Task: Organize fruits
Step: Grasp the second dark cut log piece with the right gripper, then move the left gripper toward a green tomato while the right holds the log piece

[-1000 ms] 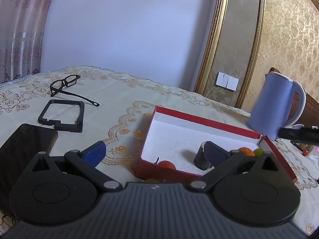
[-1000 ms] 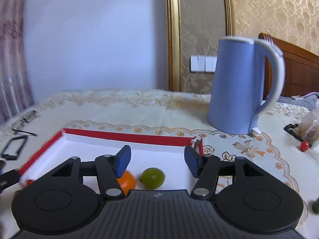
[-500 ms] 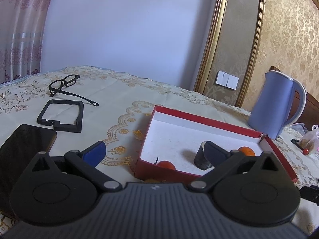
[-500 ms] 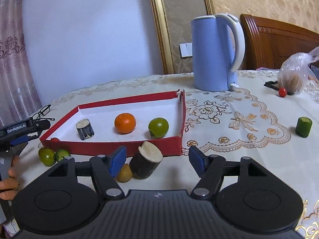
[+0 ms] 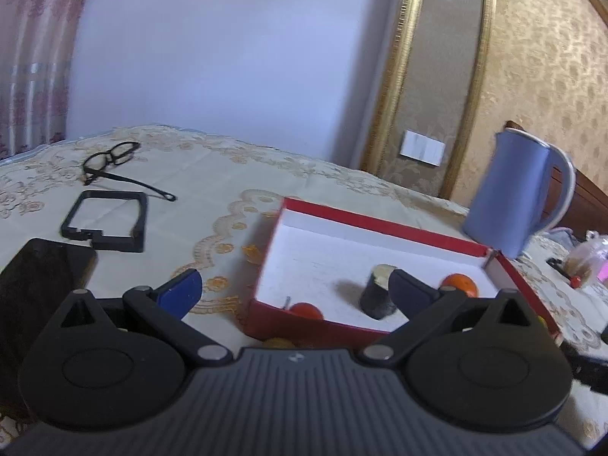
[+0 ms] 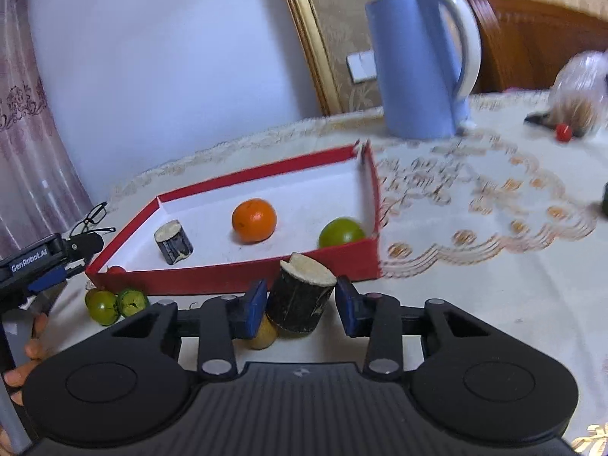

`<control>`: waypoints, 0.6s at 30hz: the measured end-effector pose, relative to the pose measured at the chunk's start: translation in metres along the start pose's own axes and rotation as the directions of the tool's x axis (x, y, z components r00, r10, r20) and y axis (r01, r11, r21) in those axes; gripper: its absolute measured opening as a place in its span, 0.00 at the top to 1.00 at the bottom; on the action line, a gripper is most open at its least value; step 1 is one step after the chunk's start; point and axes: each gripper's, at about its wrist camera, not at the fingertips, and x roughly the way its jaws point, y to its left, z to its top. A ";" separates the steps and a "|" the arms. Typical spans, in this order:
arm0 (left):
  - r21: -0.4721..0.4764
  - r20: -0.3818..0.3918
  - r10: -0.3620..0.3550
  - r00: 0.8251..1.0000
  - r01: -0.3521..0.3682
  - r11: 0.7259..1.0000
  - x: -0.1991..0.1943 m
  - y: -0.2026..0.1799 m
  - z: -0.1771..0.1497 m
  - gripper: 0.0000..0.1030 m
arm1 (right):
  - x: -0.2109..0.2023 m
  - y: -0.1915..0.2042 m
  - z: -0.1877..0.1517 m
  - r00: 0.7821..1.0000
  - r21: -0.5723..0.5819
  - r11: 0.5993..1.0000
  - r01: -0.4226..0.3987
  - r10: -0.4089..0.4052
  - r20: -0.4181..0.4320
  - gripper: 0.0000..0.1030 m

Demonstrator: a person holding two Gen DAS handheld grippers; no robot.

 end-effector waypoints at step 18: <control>0.465 -0.067 -0.223 0.973 0.228 0.855 -0.039 -0.099 -0.042 0.12 | -0.040 -0.021 -0.012 0.996 -0.032 0.998 0.048 -0.046 0.075 0.63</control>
